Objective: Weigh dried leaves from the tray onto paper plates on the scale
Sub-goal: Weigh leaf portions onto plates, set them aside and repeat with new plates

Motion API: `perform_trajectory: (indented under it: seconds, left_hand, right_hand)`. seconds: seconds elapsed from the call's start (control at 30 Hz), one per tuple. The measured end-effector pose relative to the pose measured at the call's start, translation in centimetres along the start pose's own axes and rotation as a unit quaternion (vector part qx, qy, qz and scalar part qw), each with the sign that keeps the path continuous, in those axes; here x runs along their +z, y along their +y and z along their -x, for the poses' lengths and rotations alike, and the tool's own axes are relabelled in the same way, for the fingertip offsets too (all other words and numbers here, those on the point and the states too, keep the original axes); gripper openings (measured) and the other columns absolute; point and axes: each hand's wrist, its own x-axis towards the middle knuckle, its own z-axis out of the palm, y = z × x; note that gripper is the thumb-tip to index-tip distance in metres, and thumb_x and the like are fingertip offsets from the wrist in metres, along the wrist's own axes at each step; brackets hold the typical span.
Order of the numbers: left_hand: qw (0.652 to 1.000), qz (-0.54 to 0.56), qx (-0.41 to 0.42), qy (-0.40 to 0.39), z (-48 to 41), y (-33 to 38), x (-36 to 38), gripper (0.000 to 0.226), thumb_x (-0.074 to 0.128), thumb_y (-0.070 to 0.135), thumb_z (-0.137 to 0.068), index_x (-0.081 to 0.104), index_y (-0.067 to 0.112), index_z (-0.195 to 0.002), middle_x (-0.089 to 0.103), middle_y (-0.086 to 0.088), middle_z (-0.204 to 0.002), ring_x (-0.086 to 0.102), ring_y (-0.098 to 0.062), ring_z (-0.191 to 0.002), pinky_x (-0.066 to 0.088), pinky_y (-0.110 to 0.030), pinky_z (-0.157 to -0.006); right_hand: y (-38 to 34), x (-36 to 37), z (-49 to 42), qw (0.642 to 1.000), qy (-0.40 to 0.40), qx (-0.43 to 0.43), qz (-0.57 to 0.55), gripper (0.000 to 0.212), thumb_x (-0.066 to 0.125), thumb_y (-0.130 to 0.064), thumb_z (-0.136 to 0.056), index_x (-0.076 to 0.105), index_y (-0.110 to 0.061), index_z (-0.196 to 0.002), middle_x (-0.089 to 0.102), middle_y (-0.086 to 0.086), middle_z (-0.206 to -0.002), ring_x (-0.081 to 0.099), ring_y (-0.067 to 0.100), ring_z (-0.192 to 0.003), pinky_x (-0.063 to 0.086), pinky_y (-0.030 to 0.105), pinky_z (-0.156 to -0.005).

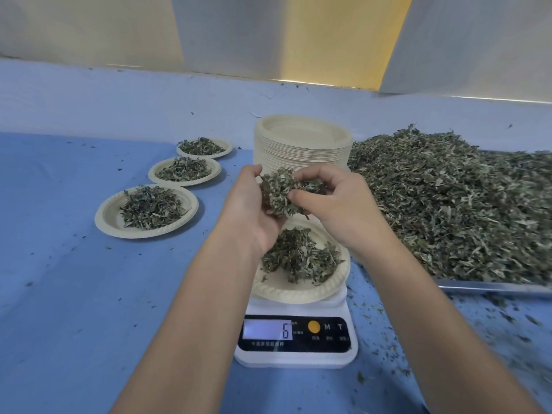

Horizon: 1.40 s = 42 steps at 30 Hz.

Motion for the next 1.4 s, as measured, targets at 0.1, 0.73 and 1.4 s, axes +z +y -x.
perform_trajectory:
  seconds: [0.1, 0.73, 1.4]
  left_hand:
    - [0.999, -0.039, -0.004, -0.012, -0.1, -0.4, 0.3, 0.04, 0.041, 0.037, -0.097, 0.059, 0.007, -0.118, 0.067, -0.011, -0.113, 0.064, -0.025, -0.099, 0.049, -0.039, -0.092]
    - [0.991, -0.019, 0.091, 0.093, -1.4, 0.7, -1.2, 0.03, 0.036, 0.024, -0.102, 0.053, 0.009, -0.083, 0.06, -0.004, -0.077, 0.059, -0.012, -0.064, 0.047, -0.024, -0.064]
    - [0.996, 0.022, 0.063, 0.057, -1.4, 1.0, -1.0, 0.028, 0.035, 0.025, -0.102, 0.053, 0.009, -0.087, 0.061, -0.003, -0.077, 0.063, -0.013, -0.071, 0.046, -0.027, -0.083]
  right_hand:
    - [0.4, 0.4, 0.1, 1.0, -0.014, 0.002, 0.011, 0.022, 0.075, -0.018, -0.071, 0.068, -0.039, -0.074, 0.063, -0.023, -0.066, 0.054, -0.004, -0.058, 0.042, 0.025, -0.064]
    - [0.9, 0.0, -0.1, 0.999, 0.012, 0.03, 0.0, 0.02, 0.074, -0.012, -0.075, 0.067, -0.031, -0.075, 0.066, -0.014, -0.068, 0.06, 0.007, -0.062, 0.052, 0.029, -0.064]
    - [0.9, 0.2, 0.4, 0.997, -0.041, 0.045, 0.046, 0.031, 0.068, 0.0, -0.078, 0.07, -0.03, -0.081, 0.072, -0.011, -0.083, 0.068, 0.004, -0.081, 0.053, 0.021, -0.074]
